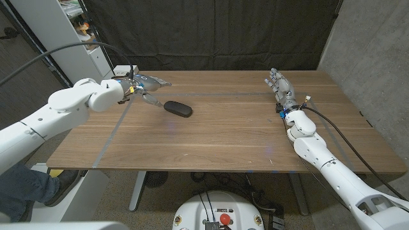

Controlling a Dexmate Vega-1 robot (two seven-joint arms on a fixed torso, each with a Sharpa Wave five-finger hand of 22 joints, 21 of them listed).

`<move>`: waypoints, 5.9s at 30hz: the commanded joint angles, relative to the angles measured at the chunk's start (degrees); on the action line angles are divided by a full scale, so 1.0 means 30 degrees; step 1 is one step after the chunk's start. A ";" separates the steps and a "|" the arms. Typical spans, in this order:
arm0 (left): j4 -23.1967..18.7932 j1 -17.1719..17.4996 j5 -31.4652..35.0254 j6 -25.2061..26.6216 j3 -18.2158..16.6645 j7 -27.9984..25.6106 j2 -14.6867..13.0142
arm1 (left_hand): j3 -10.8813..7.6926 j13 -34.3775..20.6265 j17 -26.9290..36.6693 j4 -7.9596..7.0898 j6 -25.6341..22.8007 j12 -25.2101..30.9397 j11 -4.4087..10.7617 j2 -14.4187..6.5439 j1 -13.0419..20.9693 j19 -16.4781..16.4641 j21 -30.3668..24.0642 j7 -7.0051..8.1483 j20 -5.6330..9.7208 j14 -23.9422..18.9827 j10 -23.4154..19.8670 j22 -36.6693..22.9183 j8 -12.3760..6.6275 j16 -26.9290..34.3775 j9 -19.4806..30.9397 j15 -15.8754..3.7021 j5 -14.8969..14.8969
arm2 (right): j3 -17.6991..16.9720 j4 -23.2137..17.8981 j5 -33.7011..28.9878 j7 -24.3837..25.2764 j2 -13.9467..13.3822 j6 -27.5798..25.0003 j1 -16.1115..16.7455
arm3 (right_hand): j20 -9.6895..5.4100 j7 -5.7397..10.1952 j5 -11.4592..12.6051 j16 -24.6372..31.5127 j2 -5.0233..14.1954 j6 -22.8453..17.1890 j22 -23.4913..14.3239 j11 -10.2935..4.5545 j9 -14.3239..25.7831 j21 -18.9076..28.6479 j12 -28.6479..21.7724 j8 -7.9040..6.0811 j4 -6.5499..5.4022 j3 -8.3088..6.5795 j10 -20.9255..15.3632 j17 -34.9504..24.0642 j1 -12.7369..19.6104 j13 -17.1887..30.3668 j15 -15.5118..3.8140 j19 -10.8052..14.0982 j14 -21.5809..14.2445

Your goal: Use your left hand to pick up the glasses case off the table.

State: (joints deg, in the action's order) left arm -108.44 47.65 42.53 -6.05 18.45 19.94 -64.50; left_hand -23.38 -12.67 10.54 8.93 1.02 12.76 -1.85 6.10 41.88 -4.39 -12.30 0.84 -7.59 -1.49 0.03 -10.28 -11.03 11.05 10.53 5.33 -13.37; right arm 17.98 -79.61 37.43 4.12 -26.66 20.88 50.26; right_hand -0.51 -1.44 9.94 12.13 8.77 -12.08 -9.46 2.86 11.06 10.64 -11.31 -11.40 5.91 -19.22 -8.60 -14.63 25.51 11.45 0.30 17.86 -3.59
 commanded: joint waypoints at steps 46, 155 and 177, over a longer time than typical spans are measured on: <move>0.4831 -0.5897 0.2453 -0.3788 0.5194 0.1567 0.3141 | 0.0479 -0.0127 0.0027 -0.0218 0.0236 0.0211 -0.0068 0.0325 -0.0089 -0.0097 0.0030 -0.0627 -0.0054 -0.0082 -0.0156 -0.0059 0.0001 0.0021 0.0064 -0.0099 -0.0429 | -0.0230 0.0370 0.0224 0.0097 0.0420 0.0391 -0.0240 | 0.0100 0.0039 0.0123 0.0214 0.0036 -0.0191 -0.0098 0.0050 0.0035 0.0141 -0.0162 -0.0026 -0.0056 0.0124 -0.0203 0.0040 0.0040 0.0054 0.0071 0.0029 -0.0259; 0.8695 -0.7890 0.1808 -0.3609 0.8425 0.0960 0.5504 | 0.0779 -0.0203 0.0012 -0.0253 -0.0971 0.0459 -0.0141 0.0064 0.0419 -0.0322 0.0140 -0.0538 0.0305 -0.0665 -0.0735 -0.0052 -0.0256 0.0105 0.0070 -0.0265 -0.0838 | -0.0857 0.1578 0.0848 -0.0458 0.0664 0.1314 -0.0349 | 0.0180 0.0082 0.0120 0.0448 0.0026 -0.0374 -0.0102 -0.0017 0.0028 0.0182 -0.0203 -0.0039 -0.0142 0.0220 -0.0486 0.0065 -0.0134 0.0043 0.0017 0.0353 -0.0769; 0.8102 -0.6479 0.1072 -0.2451 0.7571 -0.1279 0.5099 | 0.1075 -0.0224 0.0117 -0.0025 -0.4668 0.1422 0.1144 -0.0442 0.2849 -0.6237 -0.1522 -0.0575 0.0375 -0.4937 -0.4189 -0.0117 -0.0876 0.0999 0.0148 -0.2103 -0.0689 | -0.0798 0.3055 0.1271 -0.1382 0.1345 0.1794 -0.1007 | 0.0203 0.0121 0.0105 0.0469 -0.0045 -0.0428 -0.0103 -0.0041 0.0029 0.0187 -0.0224 -0.0050 -0.0146 0.0265 -0.0588 0.0077 -0.0190 0.0042 0.0003 0.0404 -0.0845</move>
State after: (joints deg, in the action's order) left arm -82.67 25.95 47.02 -15.51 42.70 18.82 -48.39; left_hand -20.52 -13.12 10.55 8.93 -11.67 16.54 1.32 4.78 49.44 -20.84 -16.19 -0.70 -6.03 -14.67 -11.21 -10.46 -13.18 13.39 10.81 -0.64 -15.80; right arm 15.38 -73.21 40.46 1.71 -24.02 25.38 48.74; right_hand 0.10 -1.22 9.94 13.02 8.62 -12.91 -9.46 2.77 11.05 11.08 -11.53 -11.39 5.44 -18.75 -9.94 -14.39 25.36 11.48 0.29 18.47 -5.64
